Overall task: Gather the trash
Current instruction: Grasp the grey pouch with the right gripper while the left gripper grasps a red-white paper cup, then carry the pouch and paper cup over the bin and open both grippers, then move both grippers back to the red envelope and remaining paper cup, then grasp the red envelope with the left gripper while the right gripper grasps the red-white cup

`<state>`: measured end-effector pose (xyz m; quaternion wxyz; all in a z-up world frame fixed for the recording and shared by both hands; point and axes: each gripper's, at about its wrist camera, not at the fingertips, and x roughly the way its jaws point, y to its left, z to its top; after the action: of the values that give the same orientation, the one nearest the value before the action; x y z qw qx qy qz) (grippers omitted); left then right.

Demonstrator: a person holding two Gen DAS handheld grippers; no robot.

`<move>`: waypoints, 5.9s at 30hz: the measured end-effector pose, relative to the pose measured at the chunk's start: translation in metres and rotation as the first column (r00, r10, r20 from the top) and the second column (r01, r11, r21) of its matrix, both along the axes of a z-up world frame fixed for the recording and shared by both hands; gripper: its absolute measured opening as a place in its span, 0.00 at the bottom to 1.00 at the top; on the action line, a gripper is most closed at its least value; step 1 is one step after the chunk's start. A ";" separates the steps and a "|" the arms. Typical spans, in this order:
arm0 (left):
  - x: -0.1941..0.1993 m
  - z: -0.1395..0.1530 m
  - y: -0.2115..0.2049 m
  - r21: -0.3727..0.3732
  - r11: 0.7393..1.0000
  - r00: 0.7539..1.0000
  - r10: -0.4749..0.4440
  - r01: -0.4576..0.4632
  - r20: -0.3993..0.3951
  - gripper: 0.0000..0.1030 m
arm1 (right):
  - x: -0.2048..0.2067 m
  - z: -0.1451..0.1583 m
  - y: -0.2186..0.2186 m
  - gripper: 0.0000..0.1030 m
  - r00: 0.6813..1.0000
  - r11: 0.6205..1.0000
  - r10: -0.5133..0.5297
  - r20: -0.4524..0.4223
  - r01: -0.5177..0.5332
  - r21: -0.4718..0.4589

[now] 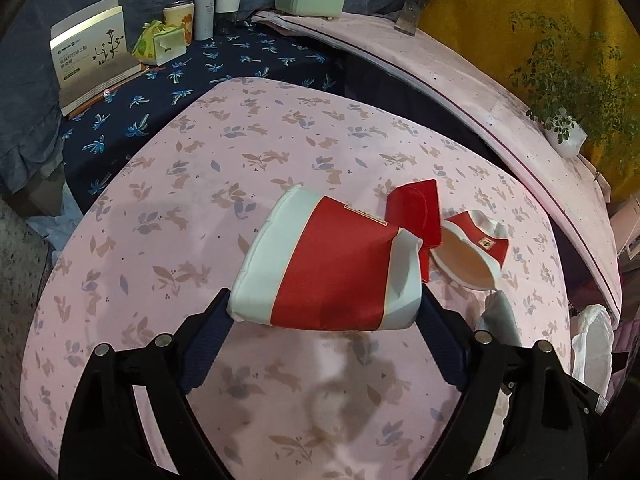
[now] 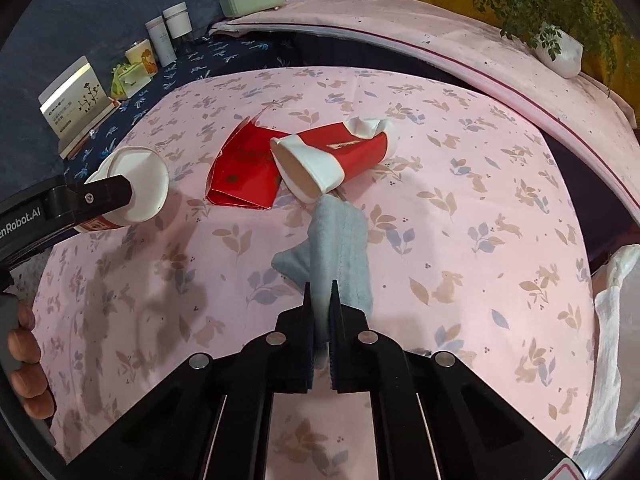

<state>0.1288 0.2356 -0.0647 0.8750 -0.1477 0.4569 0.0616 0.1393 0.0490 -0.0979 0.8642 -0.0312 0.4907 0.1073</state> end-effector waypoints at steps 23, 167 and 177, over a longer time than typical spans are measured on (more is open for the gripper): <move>-0.064 0.043 -0.175 -0.006 0.968 0.967 -0.249 0.250 0.058 0.82 | -0.061 0.066 -0.152 0.05 0.979 0.988 -0.154 0.132 0.154 0.011; 0.088 -0.058 -0.041 0.018 0.991 0.990 -0.128 0.129 -0.052 0.12 | 0.115 -0.025 -0.022 0.40 0.988 0.940 -0.095 -0.120 0.129 0.317; 0.065 -0.036 -0.042 0.019 0.992 0.992 -0.120 0.121 -0.028 0.03 | 0.089 0.006 -0.027 0.18 0.995 0.933 -0.077 -0.058 0.092 0.347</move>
<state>0.1939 0.1935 -0.1002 0.8725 -0.1098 0.4759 0.0154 0.2287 0.0223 -0.0922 0.8488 0.1460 0.4835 0.1560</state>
